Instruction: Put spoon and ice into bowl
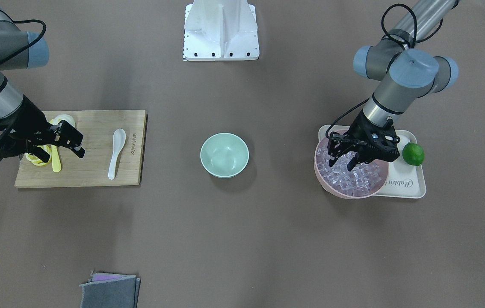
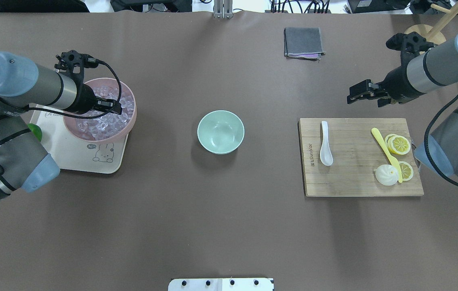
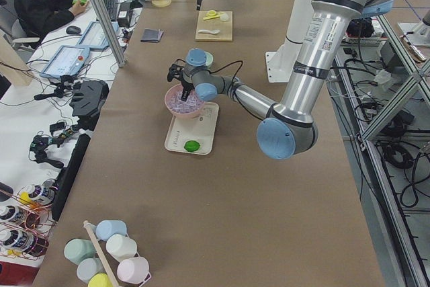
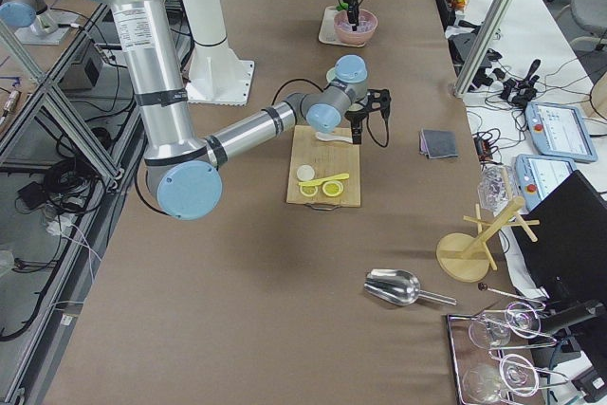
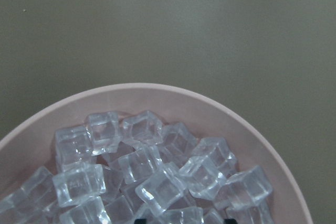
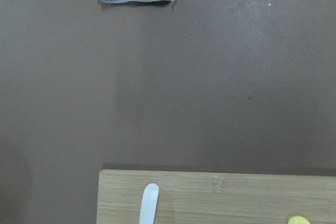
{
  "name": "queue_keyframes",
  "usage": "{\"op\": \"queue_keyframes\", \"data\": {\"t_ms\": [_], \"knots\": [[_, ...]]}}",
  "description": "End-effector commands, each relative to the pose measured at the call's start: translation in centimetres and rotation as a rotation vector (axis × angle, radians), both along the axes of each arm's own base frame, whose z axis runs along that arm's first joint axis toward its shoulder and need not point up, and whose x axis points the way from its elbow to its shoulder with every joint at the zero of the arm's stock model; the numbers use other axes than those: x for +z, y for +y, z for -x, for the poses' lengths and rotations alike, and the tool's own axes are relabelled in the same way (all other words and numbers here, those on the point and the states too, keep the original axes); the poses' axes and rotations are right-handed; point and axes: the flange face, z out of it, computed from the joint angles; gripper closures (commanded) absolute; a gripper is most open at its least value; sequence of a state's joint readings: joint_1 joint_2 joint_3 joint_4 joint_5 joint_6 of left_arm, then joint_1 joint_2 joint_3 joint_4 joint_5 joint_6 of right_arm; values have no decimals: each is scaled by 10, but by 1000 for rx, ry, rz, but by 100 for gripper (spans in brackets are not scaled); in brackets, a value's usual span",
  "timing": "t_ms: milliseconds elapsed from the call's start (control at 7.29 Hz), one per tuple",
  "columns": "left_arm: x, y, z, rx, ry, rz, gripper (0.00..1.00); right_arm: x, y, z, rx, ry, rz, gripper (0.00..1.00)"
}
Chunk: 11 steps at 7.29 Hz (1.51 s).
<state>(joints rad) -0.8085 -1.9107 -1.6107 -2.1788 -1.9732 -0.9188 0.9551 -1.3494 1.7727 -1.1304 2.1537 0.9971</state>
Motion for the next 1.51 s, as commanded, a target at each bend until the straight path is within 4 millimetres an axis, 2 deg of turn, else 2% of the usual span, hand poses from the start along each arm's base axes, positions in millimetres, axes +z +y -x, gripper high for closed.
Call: {"op": "queue_keyframes", "data": {"t_ms": [0, 549, 686, 823, 960, 1371], "knots": [[1, 0, 0, 0, -2, 2, 60, 0, 0, 0, 1, 0, 0, 0], [-1, 0, -1, 0, 1, 2, 59, 2, 1, -1, -1, 1, 3, 0], [-3, 1, -1, -1, 5, 2, 67, 1, 1, -1, -1, 0, 2, 0], [-4, 1, -1, -1, 7, 2, 90, 1, 1, -1, -1, 0, 2, 0], [-5, 2, 0, 0, 9, 5, 100, 2, 1, -1, -1, 1, 3, 0], [-13, 4, 9, -3, 22, -9, 100, 1, 1, -1, 0, 1, 1, 0]]}}
